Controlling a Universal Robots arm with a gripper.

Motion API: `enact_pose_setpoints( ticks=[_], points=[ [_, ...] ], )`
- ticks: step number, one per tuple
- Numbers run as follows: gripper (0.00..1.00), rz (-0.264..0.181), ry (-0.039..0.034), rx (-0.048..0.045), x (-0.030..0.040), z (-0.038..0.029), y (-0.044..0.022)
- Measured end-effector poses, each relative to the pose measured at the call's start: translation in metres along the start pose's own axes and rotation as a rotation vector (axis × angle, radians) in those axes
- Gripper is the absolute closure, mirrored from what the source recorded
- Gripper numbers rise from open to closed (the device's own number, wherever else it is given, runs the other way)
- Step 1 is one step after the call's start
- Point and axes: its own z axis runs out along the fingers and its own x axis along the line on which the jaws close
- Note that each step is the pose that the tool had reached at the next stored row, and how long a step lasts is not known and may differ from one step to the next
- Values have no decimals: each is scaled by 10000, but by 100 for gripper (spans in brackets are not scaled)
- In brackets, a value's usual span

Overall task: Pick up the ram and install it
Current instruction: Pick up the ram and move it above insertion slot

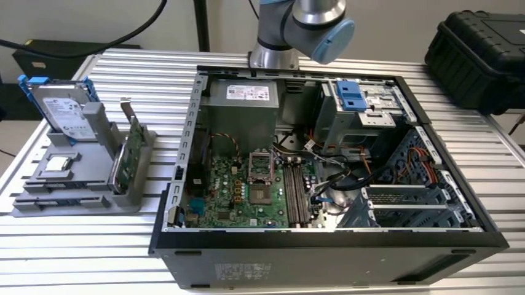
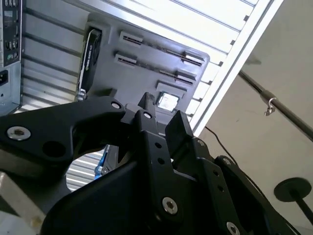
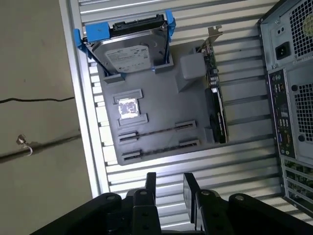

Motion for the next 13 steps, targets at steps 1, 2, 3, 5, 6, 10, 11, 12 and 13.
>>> enact_pose_setpoints(
  ticks=[1,2,3,5,6,10,11,12,13],
  points=[
    [0,53,-2,1,0,0,0],
    [0,110,-5,2,0,0,0],
    [0,168,-8,3,0,0,0],
    [0,292,-14,5,1,0,0],
    [0,353,-17,6,1,0,0],
    [0,609,-29,11,2,0,0],
    [0,680,-33,12,2,0,0],
    [0,745,-36,14,3,0,0],
    [0,810,-39,14,3,0,0]
  ],
)
